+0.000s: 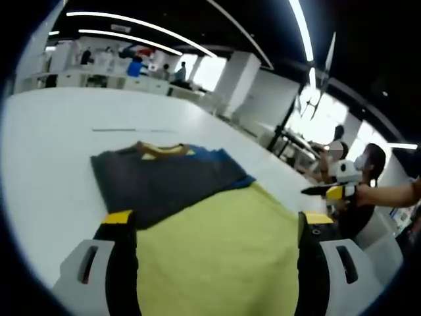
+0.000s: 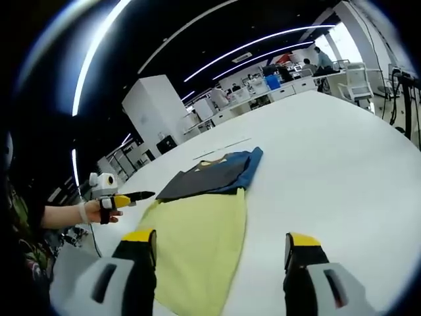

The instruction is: Fold the garment on the visible template until the final outline fits inside the template.

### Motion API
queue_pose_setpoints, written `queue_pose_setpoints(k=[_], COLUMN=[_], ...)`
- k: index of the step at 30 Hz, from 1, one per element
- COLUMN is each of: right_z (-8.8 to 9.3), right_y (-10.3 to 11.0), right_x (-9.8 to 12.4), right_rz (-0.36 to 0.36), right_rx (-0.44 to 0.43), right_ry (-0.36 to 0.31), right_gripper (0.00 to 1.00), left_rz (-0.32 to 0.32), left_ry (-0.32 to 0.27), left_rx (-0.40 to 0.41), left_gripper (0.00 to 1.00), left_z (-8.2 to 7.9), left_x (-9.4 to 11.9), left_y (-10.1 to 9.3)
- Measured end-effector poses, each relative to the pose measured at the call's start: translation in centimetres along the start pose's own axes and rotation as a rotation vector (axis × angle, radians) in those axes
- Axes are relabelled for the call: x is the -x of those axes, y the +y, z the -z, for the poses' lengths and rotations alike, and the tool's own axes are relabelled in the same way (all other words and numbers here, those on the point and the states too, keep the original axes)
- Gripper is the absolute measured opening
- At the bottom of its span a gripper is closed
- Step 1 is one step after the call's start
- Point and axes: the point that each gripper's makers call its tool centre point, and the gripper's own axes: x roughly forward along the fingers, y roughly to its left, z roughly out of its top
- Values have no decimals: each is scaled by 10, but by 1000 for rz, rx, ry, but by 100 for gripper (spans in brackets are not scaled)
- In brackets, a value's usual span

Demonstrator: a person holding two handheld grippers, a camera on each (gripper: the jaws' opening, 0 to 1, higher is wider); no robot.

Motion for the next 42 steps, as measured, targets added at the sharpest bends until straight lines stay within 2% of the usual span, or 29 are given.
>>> queue_pose_setpoints(k=[6,11,16,24,26,33,37,42], right_z=[5,9,16,26,29,43,49,53], right_y=[5,9,10,13,13,13,13,13], right_x=[3,8,13,24,27,35,40,44], right_rz=[-5,-13,-10,-18,-19,-9,-7,-3], right_rx=[18,31,38,42,40,36,24,17], right_ry=[20,27,42,71,79,115,124,128], right_gripper=[81,81,80,76,76,71,69,68], left_rz=[-9,-9,-16,-14,-13,5,28,21], left_ry=[29,84,104,178,186,239,300,311], left_rx=[-20,-62,-42,-52,-33,-26,-60,-46], left_gripper=[98,99,99,99,99,99,96,92], left_z=[8,25,39,65,70,87,101,105], left_x=[24,48,68,97,103,116,123,126], left_y=[1,-1,-1,0,-1,-10,-16,-14])
